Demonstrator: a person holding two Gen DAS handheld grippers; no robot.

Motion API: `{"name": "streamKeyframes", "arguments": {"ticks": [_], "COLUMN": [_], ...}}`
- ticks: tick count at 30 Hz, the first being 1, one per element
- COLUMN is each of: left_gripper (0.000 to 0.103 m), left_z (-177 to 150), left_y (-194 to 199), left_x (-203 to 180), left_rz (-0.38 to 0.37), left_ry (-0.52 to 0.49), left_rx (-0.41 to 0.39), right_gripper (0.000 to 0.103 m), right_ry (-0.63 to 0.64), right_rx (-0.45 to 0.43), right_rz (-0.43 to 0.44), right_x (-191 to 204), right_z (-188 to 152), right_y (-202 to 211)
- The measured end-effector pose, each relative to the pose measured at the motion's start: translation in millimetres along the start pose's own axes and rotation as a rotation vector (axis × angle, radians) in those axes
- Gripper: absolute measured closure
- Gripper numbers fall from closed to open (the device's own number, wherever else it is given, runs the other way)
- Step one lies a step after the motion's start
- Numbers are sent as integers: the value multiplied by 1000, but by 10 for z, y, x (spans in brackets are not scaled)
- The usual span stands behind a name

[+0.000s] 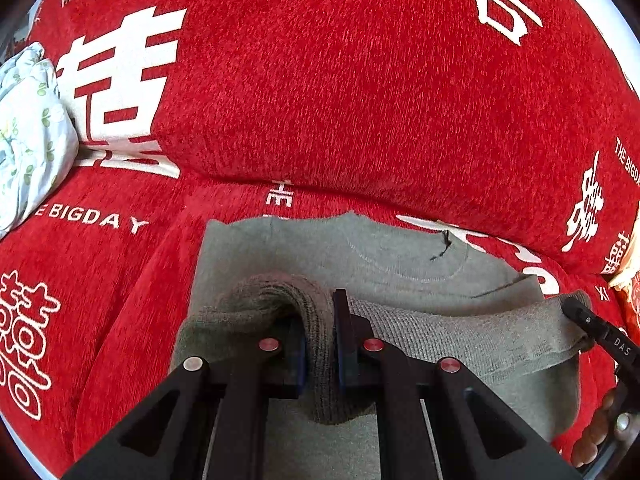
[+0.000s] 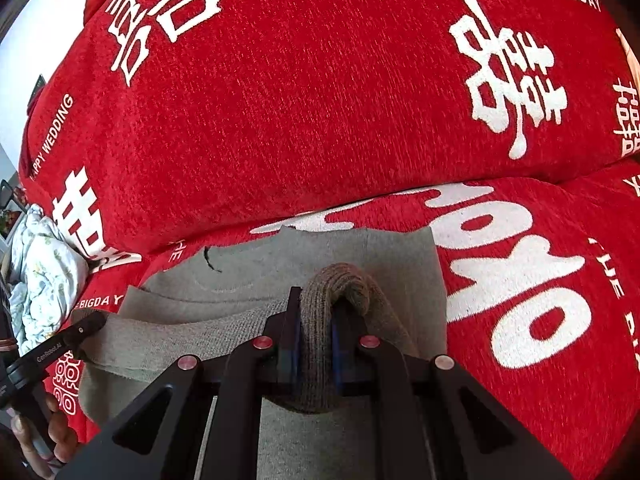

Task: Fold small clothes
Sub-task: 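Lower the folded hem onto the sweater body with both grippers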

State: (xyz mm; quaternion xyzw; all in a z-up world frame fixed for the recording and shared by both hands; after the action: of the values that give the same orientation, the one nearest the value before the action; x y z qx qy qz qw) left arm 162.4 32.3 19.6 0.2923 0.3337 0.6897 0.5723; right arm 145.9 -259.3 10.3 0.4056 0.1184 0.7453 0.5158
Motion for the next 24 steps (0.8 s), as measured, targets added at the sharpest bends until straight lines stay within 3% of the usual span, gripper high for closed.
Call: {"name": "streamKeyframes", "arguments": {"ticks": [24], "left_gripper": [91], "left_z": [161], "left_y": [-546], "left_x": [-136], "left_rz": [21], "left_ry": [-28], "left_rx": [77], "right_gripper": [90], "right_ry": [-24], "right_rx": [67], "right_rz": [-36], "right_x": [-233], "right_z": [181], "right_y": [-508]}}
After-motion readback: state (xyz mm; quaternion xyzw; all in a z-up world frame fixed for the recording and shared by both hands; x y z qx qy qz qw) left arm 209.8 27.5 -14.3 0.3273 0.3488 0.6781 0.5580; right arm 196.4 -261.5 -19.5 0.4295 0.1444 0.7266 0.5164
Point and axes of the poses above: each gripper's, at about its wrist camera, not at the fingertips, and y roughly against the way its jaws point, x to its left, z to its top, the point moved 7 cm from there along -y, roughly the way its jaws point, and after that the axes turned 15 degrees about z, right-handed, at the moved point
